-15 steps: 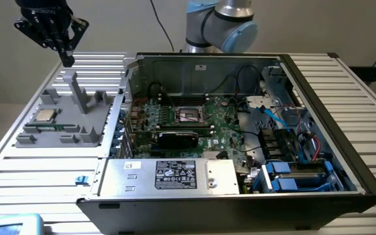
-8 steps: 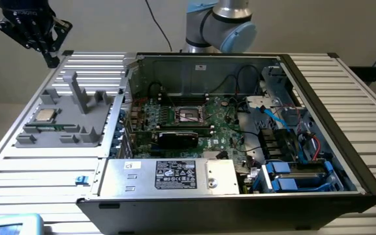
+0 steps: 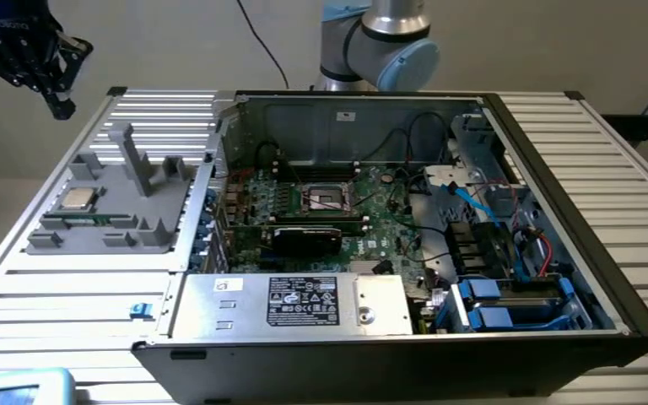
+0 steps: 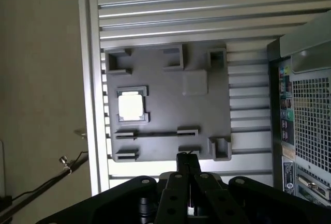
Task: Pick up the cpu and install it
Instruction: 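Reach for the cpu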
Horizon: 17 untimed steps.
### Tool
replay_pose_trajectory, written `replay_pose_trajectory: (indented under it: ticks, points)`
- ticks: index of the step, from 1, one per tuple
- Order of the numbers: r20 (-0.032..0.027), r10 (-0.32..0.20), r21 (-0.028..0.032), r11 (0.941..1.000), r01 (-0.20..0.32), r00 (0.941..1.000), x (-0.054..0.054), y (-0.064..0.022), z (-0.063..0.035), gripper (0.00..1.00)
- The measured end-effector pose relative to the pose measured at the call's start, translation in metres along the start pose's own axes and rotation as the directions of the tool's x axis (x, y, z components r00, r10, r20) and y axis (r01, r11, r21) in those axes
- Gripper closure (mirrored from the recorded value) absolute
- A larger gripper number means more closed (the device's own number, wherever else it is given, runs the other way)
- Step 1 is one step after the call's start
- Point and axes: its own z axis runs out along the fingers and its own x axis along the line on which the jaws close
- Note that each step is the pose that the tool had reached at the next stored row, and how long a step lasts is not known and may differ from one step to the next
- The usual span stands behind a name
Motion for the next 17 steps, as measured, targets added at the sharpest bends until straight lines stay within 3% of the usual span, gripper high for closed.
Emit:
replay_pose_trajectory:
  ticks: [8,17]
  points:
    - [0.0000,0.000,0.0000,1.0000,0.000,1.0000,0.027,-0.0005,0.0018,0.89]
    - [0.0000,0.000,0.0004,1.0000,0.000,1.0000,0.049,0.0122,0.0043,0.89]
